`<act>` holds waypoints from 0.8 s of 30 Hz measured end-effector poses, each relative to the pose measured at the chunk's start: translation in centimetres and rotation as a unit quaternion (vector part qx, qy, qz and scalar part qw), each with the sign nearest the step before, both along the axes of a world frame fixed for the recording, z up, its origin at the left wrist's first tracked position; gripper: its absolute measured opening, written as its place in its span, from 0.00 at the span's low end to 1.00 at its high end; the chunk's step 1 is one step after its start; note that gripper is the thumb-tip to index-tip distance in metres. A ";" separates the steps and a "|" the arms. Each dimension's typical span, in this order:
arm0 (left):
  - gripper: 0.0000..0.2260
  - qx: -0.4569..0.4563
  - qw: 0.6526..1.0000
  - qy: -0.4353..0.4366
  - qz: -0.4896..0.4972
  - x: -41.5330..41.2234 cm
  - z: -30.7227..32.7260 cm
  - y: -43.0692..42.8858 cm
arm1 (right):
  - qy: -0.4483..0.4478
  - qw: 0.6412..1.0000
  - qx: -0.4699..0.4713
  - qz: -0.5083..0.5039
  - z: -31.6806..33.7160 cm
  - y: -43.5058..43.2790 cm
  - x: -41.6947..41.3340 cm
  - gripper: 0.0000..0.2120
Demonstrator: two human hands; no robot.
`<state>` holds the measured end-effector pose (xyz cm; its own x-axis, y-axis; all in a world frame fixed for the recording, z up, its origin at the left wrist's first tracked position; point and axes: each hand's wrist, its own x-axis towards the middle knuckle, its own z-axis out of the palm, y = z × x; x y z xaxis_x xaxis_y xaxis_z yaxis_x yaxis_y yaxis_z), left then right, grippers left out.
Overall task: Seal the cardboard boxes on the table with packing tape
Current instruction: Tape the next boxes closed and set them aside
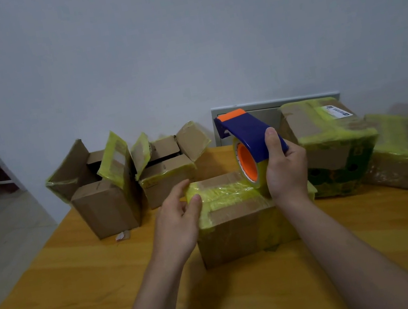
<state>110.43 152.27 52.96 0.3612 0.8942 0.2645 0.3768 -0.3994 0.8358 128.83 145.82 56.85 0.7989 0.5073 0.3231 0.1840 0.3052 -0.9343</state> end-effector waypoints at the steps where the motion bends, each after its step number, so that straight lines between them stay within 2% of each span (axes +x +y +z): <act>1: 0.20 -0.012 1.000 -0.027 -0.001 0.0 -0.1 0.0 | 0.001 1.000 -0.001 0.000 0.0 0.0 0.0 0.22; 3: 0.20 0.013 0.999 -0.036 0.002 -0.2 -0.3 -0.2 | 0.001 1.000 0.000 -0.001 0.0 -0.1 0.0 0.22; 5: 0.19 0.076 0.997 -0.013 0.006 -0.4 -0.9 -1.1 | -0.001 1.000 0.003 -0.002 -0.1 -0.4 0.0 0.28; 7: 0.16 0.150 0.988 0.016 0.028 -0.4 -1.7 -2.6 | -0.004 1.000 0.002 -0.006 0.0 -0.4 0.1 0.29; 11: 0.14 0.190 0.978 -0.075 0.040 0.1 -3.5 -3.1 | -0.001 1.000 -0.011 -0.009 0.0 -0.1 -0.1 0.18; 15: 0.17 0.154 0.981 -0.121 0.007 -0.4 -3.5 -2.1 | -0.004 1.000 -0.019 -0.011 0.1 -0.1 0.2 0.14; 19: 0.14 0.072 0.983 -0.097 -0.141 -3.6 -3.0 -1.0 | -0.006 1.000 -0.018 -0.004 0.0 0.1 0.5 0.12; 21: 0.14 0.077 0.982 -0.068 -0.161 -4.4 -2.5 -0.6 | -0.008 1.000 -0.014 0.000 -0.1 0.2 0.5 0.13; 24: 0.10 0.073 0.982 -0.081 -0.155 -4.1 -2.3 -0.6 | -0.007 1.000 -0.012 0.002 0.0 0.4 0.6 0.15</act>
